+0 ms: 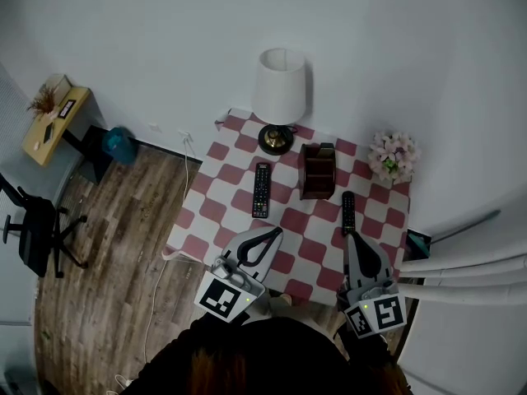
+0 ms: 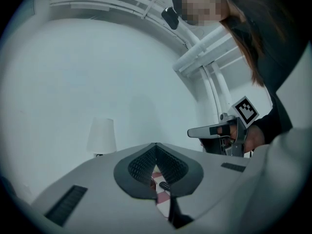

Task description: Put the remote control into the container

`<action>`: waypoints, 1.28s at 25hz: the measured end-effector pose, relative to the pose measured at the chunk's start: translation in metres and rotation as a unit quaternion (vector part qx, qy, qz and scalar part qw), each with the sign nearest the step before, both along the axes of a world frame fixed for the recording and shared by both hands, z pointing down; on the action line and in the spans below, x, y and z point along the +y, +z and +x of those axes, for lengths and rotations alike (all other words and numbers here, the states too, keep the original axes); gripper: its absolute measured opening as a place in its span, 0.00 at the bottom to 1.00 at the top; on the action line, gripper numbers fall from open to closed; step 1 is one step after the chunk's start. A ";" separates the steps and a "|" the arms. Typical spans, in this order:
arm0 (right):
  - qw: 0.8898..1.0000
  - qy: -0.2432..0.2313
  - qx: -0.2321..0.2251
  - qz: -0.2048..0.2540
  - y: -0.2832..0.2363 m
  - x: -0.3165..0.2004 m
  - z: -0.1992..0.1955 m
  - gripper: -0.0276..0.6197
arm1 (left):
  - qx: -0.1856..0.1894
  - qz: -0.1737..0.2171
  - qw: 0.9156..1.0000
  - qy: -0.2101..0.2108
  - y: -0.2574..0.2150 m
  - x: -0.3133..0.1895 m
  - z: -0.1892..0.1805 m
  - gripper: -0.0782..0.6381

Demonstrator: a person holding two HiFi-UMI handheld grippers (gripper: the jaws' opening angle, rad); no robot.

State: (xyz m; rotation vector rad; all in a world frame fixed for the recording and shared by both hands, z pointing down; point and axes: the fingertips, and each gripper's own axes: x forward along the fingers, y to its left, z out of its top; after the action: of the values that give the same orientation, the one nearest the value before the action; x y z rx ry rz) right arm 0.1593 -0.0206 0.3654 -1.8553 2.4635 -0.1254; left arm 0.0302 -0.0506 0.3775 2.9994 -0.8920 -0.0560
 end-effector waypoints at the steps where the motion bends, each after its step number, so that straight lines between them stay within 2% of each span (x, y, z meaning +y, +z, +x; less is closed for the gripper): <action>1: 1.000 0.001 0.000 -0.001 0.001 -0.001 0.001 0.07 | 0.000 0.000 1.000 0.000 0.000 -0.001 0.000 0.11; 8: 0.999 0.028 0.014 -0.004 0.006 -0.012 0.027 0.07 | -0.005 0.005 1.000 -0.004 -0.001 -0.004 -0.002 0.11; 12: 0.998 0.048 0.029 -0.020 0.022 -0.025 0.050 0.07 | -0.007 0.010 1.000 -0.004 -0.004 -0.001 -0.003 0.11; 18: 0.993 0.068 0.048 -0.082 0.082 -0.064 0.077 0.07 | -0.001 0.005 1.000 -0.014 -0.009 -0.005 -0.008 0.11; 24: 0.986 0.080 0.073 -0.125 0.132 -0.108 0.103 0.07 | -0.007 0.011 1.000 -0.011 -0.008 -0.003 -0.008 0.11; 32: 0.970 0.081 0.051 -0.221 0.194 -0.146 0.129 0.07 | -0.021 0.009 1.000 -0.008 -0.004 -0.002 -0.009 0.11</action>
State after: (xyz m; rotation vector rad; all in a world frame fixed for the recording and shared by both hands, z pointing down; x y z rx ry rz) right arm 0.2888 -0.1670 0.5596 -2.2740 2.4871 -0.6350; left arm 0.0211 -0.0529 0.3731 3.0201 -0.9254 0.0005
